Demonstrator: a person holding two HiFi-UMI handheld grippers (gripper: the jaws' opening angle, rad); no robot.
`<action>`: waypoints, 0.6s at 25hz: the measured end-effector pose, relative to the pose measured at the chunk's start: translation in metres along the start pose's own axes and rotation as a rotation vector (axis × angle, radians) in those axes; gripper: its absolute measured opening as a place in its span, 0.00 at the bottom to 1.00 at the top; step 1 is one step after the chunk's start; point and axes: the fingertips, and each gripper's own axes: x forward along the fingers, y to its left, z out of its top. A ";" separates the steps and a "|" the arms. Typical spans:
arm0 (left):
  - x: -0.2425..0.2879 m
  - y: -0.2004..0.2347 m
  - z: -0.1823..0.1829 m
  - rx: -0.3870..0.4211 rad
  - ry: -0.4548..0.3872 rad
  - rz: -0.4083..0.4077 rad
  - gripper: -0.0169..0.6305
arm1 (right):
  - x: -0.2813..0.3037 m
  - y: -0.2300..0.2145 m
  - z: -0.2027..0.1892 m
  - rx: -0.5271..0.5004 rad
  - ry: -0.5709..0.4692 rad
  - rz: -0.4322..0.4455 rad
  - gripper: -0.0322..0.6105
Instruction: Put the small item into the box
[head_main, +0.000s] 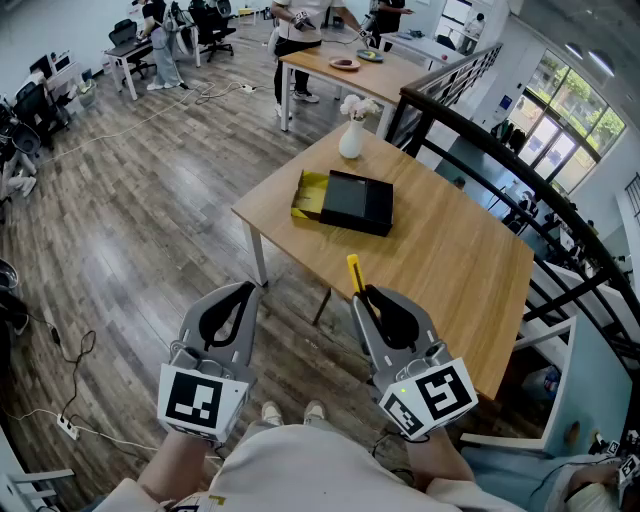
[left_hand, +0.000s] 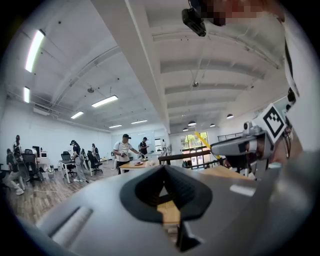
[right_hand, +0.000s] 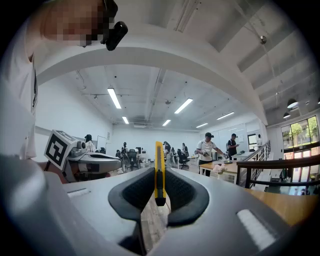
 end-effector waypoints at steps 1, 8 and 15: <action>0.000 0.000 -0.001 0.003 0.001 0.000 0.03 | 0.000 0.000 -0.001 0.001 0.001 -0.001 0.15; 0.010 -0.007 -0.005 0.009 0.005 -0.005 0.03 | 0.002 -0.008 -0.005 0.000 -0.009 0.014 0.15; 0.019 -0.014 -0.001 -0.026 -0.001 -0.038 0.03 | -0.002 -0.019 -0.007 0.022 -0.012 0.017 0.15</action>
